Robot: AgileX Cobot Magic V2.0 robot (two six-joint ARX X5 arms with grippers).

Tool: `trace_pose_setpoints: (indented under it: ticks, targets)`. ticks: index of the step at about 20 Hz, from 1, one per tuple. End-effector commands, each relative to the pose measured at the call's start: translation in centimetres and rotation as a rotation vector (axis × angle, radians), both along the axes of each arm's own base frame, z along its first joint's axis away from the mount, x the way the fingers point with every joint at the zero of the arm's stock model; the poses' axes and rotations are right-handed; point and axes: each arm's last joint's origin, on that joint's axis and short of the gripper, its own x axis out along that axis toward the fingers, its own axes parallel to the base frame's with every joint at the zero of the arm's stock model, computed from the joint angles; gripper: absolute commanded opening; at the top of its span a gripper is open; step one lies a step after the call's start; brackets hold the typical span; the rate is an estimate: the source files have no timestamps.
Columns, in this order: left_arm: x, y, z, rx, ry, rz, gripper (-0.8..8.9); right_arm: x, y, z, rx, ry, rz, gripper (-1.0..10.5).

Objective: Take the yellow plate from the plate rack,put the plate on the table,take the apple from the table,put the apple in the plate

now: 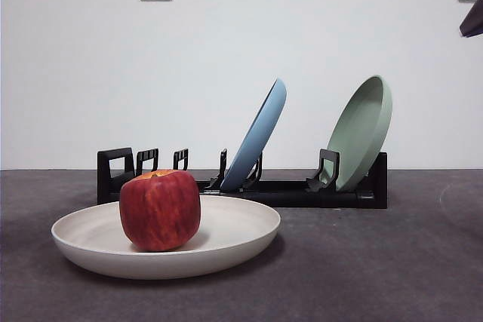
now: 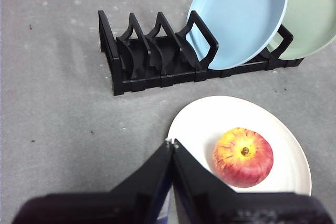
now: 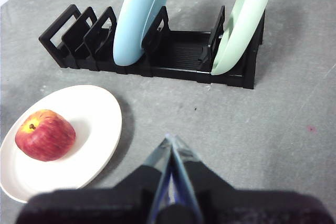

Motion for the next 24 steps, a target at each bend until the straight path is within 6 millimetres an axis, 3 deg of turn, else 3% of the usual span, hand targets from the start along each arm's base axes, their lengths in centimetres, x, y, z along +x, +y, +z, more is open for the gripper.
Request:
trace_pose_setpoints:
  ticks: [1,5,8,18,21,24]
  targets:
    - [-0.7,0.3,0.3,-0.007,-0.04,0.01,-0.04,0.0,0.0,-0.1,0.007,0.001,-0.004,0.0]
    - [-2.9,1.5,1.5,0.059,-0.222,0.024,-0.03,0.0,0.0,-0.1,0.007,0.001,-0.006,0.0]
    - [-3.7,2.2,0.9,0.134,-0.329,0.056,-0.04,0.0,0.0,-0.1,0.007,0.001,-0.005,0.0]
    - [-2.4,2.9,-10.0,0.147,-0.376,0.149,-0.03,0.0,0.0,-0.1,0.008,0.001,-0.005,0.0]
    - [-2.3,2.9,-11.9,0.11,-0.341,0.16,-0.03,0.0,0.0,-0.1,0.008,0.001,-0.005,0.0]
    - [-2.4,2.9,-12.1,0.11,-0.326,0.161,-0.03,0.0,0.0,-0.1,0.007,0.001,-0.005,0.0]
